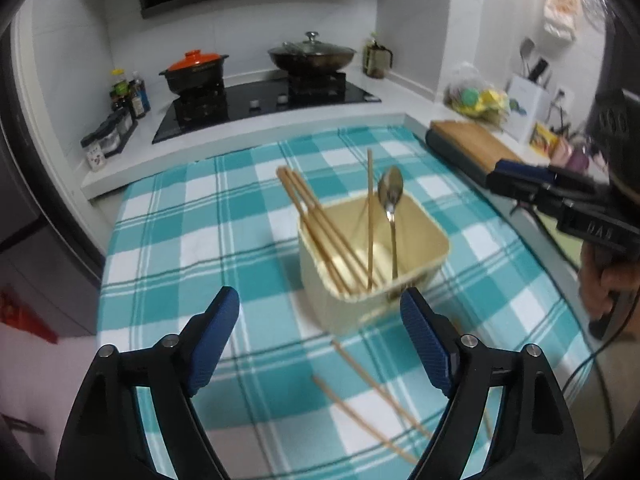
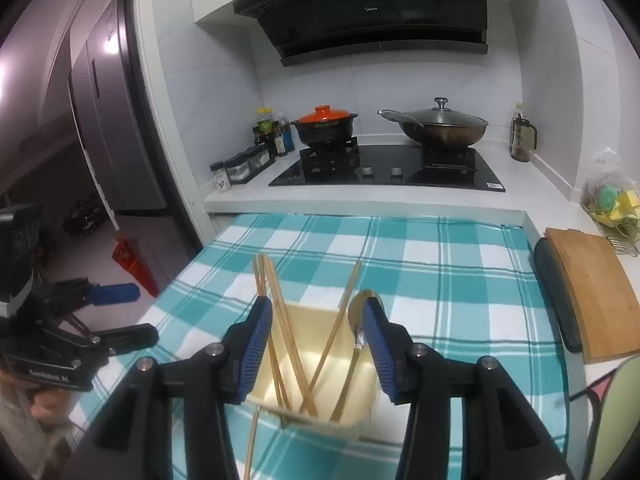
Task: Organize utensils
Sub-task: 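Open both tools to drop the chopsticks into the holder, then move both open tools back over the remaining chopsticks on the cloth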
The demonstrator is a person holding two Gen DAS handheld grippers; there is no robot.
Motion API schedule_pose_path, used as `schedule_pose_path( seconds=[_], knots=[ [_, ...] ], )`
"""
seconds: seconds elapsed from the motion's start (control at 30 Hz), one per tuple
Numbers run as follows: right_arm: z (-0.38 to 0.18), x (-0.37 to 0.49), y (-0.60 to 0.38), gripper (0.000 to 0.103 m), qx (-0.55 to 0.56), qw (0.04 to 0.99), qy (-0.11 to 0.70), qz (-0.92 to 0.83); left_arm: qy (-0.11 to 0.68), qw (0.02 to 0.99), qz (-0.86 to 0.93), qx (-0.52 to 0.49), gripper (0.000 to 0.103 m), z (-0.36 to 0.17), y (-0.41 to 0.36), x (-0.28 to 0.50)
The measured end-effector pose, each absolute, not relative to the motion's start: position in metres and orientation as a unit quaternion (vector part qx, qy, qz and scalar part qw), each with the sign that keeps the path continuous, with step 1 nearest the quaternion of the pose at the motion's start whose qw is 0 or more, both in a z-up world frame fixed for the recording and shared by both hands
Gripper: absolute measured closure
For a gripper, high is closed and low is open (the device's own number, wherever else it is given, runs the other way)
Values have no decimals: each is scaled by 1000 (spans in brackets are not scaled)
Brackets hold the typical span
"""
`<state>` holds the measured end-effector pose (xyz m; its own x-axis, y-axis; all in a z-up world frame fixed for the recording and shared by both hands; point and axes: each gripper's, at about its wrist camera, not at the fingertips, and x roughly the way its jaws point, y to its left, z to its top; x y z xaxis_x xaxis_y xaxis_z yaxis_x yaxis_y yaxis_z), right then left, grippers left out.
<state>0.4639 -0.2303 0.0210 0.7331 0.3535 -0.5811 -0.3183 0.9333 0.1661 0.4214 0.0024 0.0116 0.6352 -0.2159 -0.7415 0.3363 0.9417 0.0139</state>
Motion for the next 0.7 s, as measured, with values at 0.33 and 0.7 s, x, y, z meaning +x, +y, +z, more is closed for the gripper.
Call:
schedule_pose_path(
  seconds=[0.33, 0.7],
  knots=[
    [-42, 269, -249, 48, -57, 930, 334, 141, 396, 904, -159, -7, 11, -65, 19, 253],
    [-110, 140, -228, 48, 25, 936, 344, 62, 378, 912, -149, -56, 10, -114, -9, 169]
  ],
)
